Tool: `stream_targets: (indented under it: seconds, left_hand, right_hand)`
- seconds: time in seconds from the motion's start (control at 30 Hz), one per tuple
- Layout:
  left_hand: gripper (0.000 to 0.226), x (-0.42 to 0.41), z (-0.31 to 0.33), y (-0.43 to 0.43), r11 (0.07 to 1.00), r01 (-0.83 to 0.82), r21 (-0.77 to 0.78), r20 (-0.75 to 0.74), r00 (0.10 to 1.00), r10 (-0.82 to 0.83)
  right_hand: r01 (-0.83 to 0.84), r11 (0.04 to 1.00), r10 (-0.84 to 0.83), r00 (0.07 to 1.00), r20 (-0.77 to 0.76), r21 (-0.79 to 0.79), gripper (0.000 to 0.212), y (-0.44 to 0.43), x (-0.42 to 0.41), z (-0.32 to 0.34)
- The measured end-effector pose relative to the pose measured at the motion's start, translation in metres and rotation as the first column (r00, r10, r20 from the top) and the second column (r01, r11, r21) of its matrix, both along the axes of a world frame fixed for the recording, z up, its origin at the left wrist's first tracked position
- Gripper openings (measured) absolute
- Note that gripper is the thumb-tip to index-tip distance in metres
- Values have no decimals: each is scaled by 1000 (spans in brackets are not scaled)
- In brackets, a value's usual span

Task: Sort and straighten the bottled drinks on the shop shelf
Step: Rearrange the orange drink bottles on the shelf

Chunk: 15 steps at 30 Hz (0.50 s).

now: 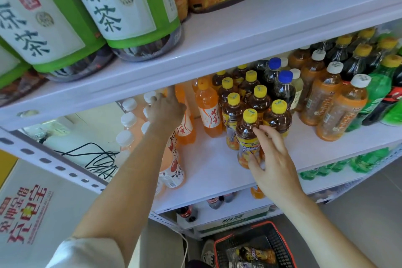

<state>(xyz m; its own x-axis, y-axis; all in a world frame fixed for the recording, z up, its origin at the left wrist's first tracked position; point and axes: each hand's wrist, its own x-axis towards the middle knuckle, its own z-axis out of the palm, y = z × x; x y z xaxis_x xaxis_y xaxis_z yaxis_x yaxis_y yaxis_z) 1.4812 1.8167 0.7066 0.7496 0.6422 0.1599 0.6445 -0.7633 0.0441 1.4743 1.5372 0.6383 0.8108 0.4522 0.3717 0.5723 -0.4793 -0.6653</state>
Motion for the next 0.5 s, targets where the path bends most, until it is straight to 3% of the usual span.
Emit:
stream_targets:
  seconds: [0.17, 0.27, 0.33, 0.4, 0.43, 0.47, 0.5]
  left_hand:
    - [50, -13, 5, -11, 972, 229, -55, 64, 972, -226]
    - [41, -32, 9, -24, 961, 272, -45, 110, 958, -266]
    - [38, -50, 11, -34, 963, 259, -71, 215, 947, -239]
    - [34, -72, 15, -49, 972, 227, -64, 381, 906, -186]
    - [32, -82, 19, -56, 976, 208, -60, 455, 876, -159]
    - [30, -92, 24, -65, 977, 198, -77, 516, 847, -132]
    - [27, -101, 30, -72, 971, 204, -121, 567, 818, -102]
  right_hand:
    - [-5, 998, 6, 1000, -20, 55, 56, -2, -5, -4]
    - [27, 986, -12, 996, -92, 163, 56, -8, -14, -10]
    - [37, 973, -10, 993, -118, 228, 53, -13, -20, -15]
    - [71, 956, 22, 951, -309, 285, 44, -16, -27, -21]
    - [106, 936, 89, 851, -518, 335, 36, -16, -30, -22]
    - [172, 905, 189, 659, -728, 390, 27, -15, -32, -23]
    - [244, 879, 293, 404, -866, 411, 21, -15, -33, -26]
